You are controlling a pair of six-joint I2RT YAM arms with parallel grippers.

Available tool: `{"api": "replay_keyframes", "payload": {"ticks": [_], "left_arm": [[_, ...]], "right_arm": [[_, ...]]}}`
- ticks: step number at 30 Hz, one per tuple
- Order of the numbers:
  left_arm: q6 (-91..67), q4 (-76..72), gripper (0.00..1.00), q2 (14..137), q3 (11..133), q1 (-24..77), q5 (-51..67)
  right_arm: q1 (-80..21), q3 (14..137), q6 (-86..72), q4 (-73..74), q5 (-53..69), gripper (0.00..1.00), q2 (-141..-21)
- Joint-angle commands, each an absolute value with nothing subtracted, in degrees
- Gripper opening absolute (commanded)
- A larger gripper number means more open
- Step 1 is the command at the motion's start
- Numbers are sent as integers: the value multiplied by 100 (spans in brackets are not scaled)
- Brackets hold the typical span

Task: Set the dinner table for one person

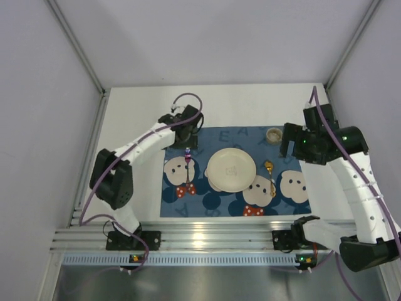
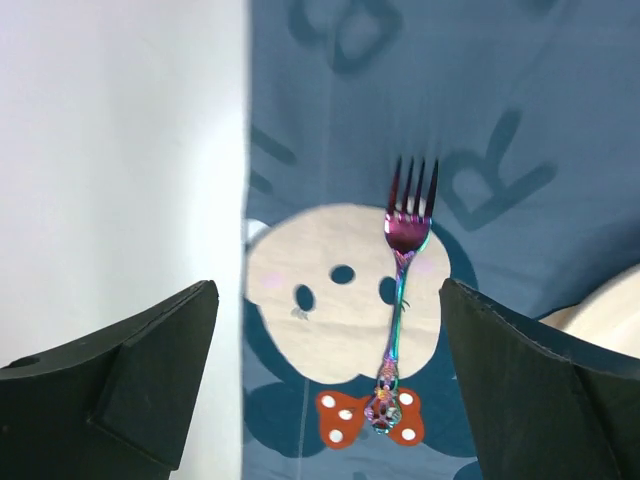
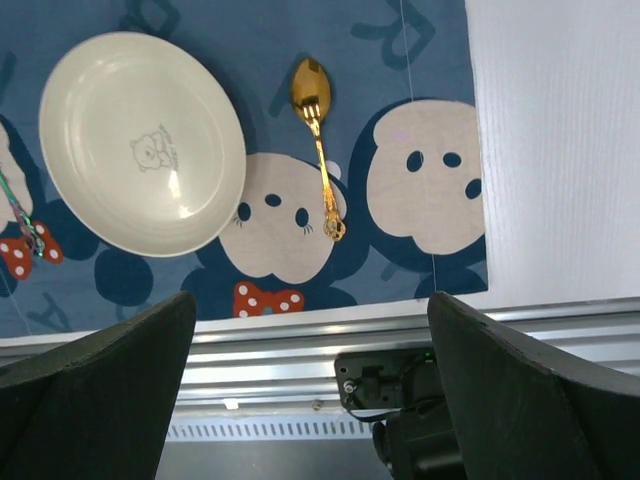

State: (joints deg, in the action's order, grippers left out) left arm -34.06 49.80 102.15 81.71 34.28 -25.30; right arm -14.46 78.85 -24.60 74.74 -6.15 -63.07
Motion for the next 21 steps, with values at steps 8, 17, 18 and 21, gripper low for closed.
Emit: {"api": "replay_keyframes", "payload": {"ticks": [8, 17, 18, 21], "left_arm": [[-205, -1538, 98, 5044, 3716, 3375, -3682], [282, -3392, 98, 4114, 924, 2717, -4448], [107, -3436, 98, 4078, 723, 2559, -4352], [-702, -3567, 98, 4192, 406, 1637, -3448]], "right_arm": [[-1749, 9660, -2153, 7147, -513, 100, -5548], [-1775, 7805, -2145, 5361, 339, 100, -3428], [-1775, 7770, -2266, 5422, 369, 100, -3402], [-1775, 7778, -2382, 5633, 316, 100, -3454]]}}
